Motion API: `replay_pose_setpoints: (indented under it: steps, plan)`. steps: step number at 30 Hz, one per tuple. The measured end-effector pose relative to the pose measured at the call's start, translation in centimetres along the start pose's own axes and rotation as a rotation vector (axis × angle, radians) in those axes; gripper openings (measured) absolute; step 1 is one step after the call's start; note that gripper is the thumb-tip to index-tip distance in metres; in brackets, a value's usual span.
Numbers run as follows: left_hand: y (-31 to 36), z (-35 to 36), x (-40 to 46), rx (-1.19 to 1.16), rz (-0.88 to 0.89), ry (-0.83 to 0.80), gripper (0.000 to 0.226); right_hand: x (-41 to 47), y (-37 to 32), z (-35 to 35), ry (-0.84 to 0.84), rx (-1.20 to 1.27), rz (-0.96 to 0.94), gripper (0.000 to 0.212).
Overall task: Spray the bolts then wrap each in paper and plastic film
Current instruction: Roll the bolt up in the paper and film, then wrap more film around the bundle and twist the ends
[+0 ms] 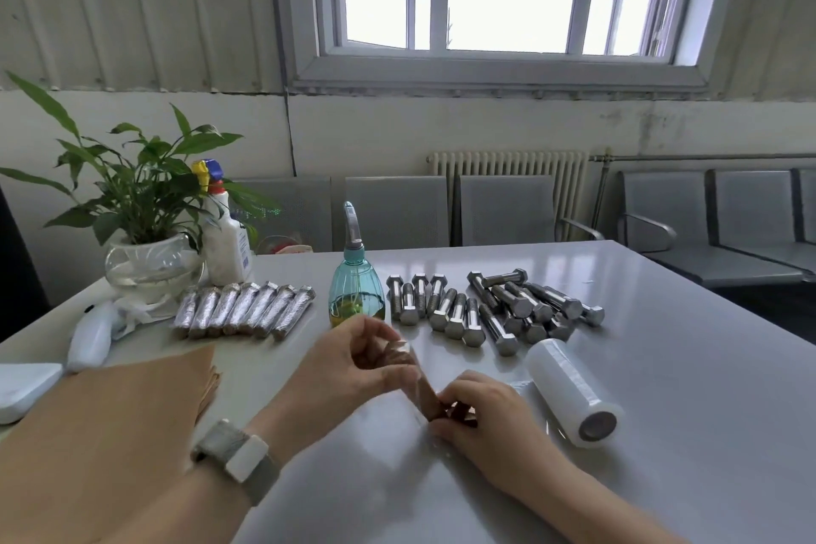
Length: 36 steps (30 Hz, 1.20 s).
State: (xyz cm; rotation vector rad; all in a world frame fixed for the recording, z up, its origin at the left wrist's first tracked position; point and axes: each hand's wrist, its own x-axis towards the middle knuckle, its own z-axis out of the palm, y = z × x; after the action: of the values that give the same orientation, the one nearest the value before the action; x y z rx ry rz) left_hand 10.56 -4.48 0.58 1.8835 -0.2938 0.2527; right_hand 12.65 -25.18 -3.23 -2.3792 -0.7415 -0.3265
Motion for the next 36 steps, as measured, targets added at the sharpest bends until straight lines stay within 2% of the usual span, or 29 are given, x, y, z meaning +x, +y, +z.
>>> replay_pose_setpoints:
  steps: [3, 8, 11, 13, 16, 22, 23, 26, 27, 28, 29, 30, 31, 34, 36]
  plan:
    - [0.2, 3.4, 1.7, -0.146, 0.056, 0.064, 0.035, -0.1, 0.0, -0.2, -0.015, 0.053, 0.037, 0.012]
    - [-0.3, 7.7, 3.4, -0.282, 0.021, 0.248, 0.022, 0.0, 0.2, -0.4, -0.019, 0.025, 0.028, 0.012]
    - [-1.3, 9.0, 3.5, -0.302, -0.035, 0.304, 0.031, -0.1, 0.2, -0.3, -0.012, 0.014, 0.015, 0.011]
    - [-1.9, 9.4, 3.4, -0.307, -0.039, 0.31, 0.036, -0.1, 0.2, -0.2, -0.012, 0.011, 0.013, 0.01]
    - [-2.4, 9.6, 3.4, -0.281, -0.012, 0.297, 0.031, 0.0, 0.3, -0.3, -0.031, -0.005, 0.039, 0.012]
    - [-2.2, 9.5, 2.9, -0.228, -0.039, 0.19, 0.022, 0.7, -0.3, -2.9, -0.179, -0.082, 0.012, 0.017]
    - [-2.2, 9.4, 3.0, -0.207, -0.055, 0.172, 0.022, 1.1, 0.0, -4.4, -0.155, -0.1, 0.044, 0.019]
    - [-2.4, 9.4, 3.1, -0.134, -0.104, 0.146, 0.024, 1.7, 2.0, -9.9, 0.099, -0.236, 0.218, 0.027]
    - [-2.4, 9.6, 3.1, -0.105, -0.109, 0.132, 0.023, 1.6, 2.7, -11.2, 0.061, -0.376, 0.319, 0.043]
    - [-2.4, 9.7, 3.1, -0.082, -0.106, 0.116, 0.023, 1.2, 3.3, -11.9, -0.064, -0.492, 0.435, 0.061]
    - [-2.4, 9.8, 3.1, -0.071, -0.108, 0.105, 0.026, 0.9, 3.9, -12.1, -0.225, -0.507, 0.541, 0.073]
    - [-2.4, 9.8, 3.2, -0.077, -0.112, 0.097, 0.029, 0.5, 4.1, -11.9, -0.342, -0.404, 0.63, 0.075]
    - [-2.3, 9.9, 3.3, -0.073, -0.118, 0.091, 0.033, 0.4, 4.1, -11.4, -0.39, -0.227, 0.699, 0.071]
    - [-1.8, 10.3, 3.1, -0.116, -0.161, 0.005, 0.035, 0.3, 4.7, -10.7, -0.325, 0.089, 0.795, 0.048]
    - [-1.1, 10.9, 3.0, -0.278, -0.208, -0.069, 0.026, 0.5, 4.4, -11.4, -0.254, 0.401, 0.883, 0.053]
